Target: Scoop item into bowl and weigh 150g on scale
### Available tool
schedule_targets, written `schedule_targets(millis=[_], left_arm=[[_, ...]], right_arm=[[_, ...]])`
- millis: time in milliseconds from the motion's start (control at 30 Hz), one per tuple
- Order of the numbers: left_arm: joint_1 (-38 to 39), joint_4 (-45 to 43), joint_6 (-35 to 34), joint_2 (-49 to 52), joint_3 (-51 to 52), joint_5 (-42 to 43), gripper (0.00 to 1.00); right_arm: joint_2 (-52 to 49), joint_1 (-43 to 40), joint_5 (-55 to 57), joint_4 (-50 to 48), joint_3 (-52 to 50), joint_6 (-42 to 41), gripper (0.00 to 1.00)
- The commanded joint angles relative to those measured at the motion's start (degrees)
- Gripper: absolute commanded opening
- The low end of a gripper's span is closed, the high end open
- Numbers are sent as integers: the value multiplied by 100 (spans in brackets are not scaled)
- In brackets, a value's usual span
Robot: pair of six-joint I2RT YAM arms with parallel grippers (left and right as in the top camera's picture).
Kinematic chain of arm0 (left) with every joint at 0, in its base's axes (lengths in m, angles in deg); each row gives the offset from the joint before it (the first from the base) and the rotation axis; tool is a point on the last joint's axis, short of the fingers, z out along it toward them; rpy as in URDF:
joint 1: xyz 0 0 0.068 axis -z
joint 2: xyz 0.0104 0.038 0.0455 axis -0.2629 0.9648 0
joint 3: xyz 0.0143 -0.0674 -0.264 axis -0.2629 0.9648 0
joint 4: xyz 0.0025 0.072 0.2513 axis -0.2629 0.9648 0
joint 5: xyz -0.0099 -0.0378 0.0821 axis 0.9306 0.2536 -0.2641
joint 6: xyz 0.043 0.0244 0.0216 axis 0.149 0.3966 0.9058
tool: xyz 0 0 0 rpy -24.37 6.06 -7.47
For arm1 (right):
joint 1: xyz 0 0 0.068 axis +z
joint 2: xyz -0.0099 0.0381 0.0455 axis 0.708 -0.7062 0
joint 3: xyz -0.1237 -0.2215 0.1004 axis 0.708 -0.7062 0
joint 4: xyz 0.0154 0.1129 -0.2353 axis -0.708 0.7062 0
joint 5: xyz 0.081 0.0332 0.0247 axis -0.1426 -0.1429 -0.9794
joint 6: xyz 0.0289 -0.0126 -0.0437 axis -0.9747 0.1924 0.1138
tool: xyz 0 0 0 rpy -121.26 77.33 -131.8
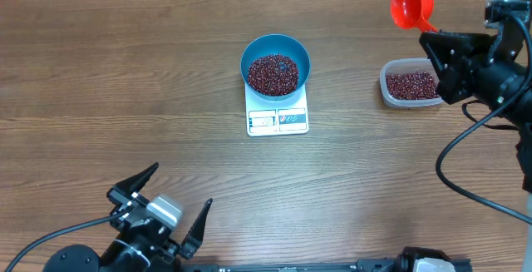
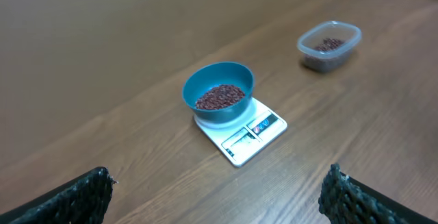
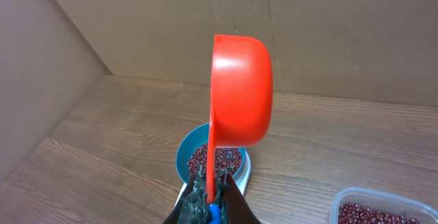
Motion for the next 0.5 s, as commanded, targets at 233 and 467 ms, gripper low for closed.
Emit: schedule_targets(millis=[233, 467], left_arm=[[-22, -715, -1464, -728, 1023, -785, 99], [-22, -1261, -1884, -990, 1633, -1069, 100]], right_arm=[[9, 22, -55, 17, 131, 39, 4], [9, 22, -55, 17, 131, 39, 4]])
